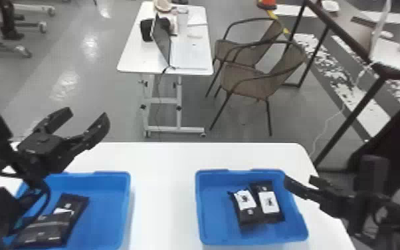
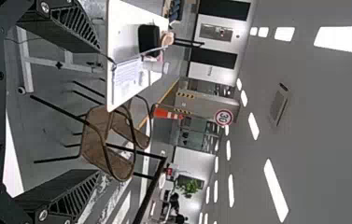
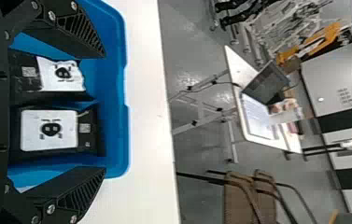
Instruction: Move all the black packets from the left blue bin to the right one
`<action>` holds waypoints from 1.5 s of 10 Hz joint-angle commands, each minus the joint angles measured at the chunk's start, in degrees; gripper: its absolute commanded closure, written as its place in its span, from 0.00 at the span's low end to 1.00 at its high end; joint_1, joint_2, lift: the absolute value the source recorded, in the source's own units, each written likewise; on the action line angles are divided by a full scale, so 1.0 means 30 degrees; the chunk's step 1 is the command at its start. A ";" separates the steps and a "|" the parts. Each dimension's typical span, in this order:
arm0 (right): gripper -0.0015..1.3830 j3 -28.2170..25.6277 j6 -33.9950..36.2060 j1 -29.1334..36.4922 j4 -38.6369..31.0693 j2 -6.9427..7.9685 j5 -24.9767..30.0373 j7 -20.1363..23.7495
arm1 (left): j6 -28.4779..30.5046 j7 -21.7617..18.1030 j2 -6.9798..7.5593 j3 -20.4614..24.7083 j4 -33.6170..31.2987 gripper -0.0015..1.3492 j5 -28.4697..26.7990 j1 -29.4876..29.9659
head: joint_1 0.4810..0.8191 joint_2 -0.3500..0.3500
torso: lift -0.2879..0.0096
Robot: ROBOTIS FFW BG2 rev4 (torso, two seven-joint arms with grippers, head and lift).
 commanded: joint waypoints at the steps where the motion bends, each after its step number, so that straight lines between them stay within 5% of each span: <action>1: 0.10 -0.0438 -0.0806 0.0290 -0.1074 0.0017 -0.1464 -0.0189 | 0.0951 0.0161 -0.0171 0.0651 -0.0763 0.14 -0.0263 0.0766 | 0.63 0.30 | 0.97; 4: 0.10 -0.0438 -0.1216 0.0846 -0.2100 0.0017 -0.4071 -0.0863 | 0.3647 -0.0132 -0.1401 0.2468 -0.1788 0.15 -0.0380 0.1791 | 0.63 0.34 | 0.97; 5: 0.10 -0.0409 -0.1216 0.0876 -0.2188 0.0017 -0.4335 -0.0863 | 0.5697 -0.0748 -0.1372 0.3259 -0.2697 0.15 -0.1552 0.1938 | 0.63 0.36 | 0.97; 7: 0.10 -0.0409 -0.1216 0.0817 -0.2158 0.0017 -0.4833 -0.0863 | 0.8070 -0.3121 -0.1020 0.4665 -0.3605 0.15 -0.4921 0.1850 | 0.63 0.39 | 0.97; 9: 0.10 -0.0262 -0.1216 0.0759 -0.2100 0.0017 -0.5038 -0.0892 | 0.9389 -0.7046 -0.1723 0.6042 -0.3605 0.16 -0.9901 0.1616 | 0.63 0.47 | 0.97; 10: 0.10 -0.0116 -0.1187 0.0759 -0.1983 0.0017 -0.5155 -0.0892 | 0.9447 -0.8658 -0.2485 0.6657 -0.3576 0.16 -1.2919 0.1440 | 0.63 0.50 | 0.97; 11: 0.10 -0.0028 -0.1187 0.0729 -0.1836 0.0017 -0.5272 -0.0892 | 0.9359 -0.9419 -0.2652 0.6774 -0.3136 0.16 -1.4794 0.1235 | 0.63 0.54 | 0.97; 15: 0.10 0.0236 -0.1157 0.0553 -0.1367 0.0017 -0.5389 -0.0892 | 0.8334 -0.9859 -0.2602 0.6393 0.1346 0.18 -1.5585 0.0092 | 0.63 0.63 | 0.97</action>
